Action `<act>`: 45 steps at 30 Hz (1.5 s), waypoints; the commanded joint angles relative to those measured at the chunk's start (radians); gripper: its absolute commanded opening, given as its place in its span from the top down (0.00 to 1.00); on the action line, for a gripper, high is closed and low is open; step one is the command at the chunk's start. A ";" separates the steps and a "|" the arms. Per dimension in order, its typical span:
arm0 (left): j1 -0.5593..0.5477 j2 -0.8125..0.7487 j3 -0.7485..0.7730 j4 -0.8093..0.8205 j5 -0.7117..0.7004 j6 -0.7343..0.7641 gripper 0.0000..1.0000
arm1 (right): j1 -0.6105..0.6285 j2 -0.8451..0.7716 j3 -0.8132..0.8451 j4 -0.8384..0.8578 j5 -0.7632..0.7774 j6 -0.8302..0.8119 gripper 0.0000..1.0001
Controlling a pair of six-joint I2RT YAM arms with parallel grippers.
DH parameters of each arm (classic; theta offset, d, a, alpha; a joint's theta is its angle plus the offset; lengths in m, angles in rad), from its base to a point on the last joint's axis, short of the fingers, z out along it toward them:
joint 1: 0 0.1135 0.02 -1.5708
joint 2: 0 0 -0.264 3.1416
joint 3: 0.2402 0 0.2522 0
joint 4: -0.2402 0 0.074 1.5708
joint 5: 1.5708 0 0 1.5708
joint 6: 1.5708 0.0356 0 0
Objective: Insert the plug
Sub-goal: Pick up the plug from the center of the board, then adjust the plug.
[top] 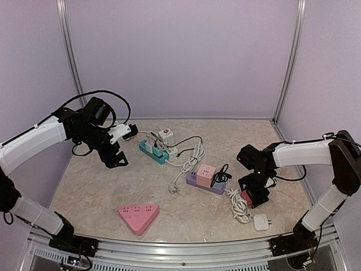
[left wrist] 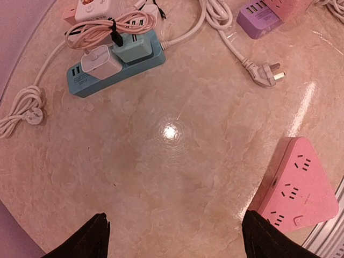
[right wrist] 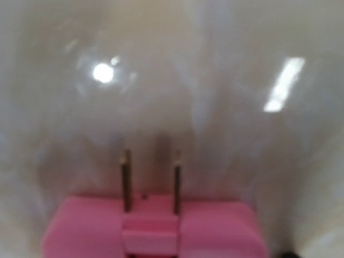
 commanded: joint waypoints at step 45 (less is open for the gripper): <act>-0.398 -0.231 0.285 0.580 -0.023 0.132 0.05 | 0.496 -0.034 0.619 1.150 0.317 -0.871 0.79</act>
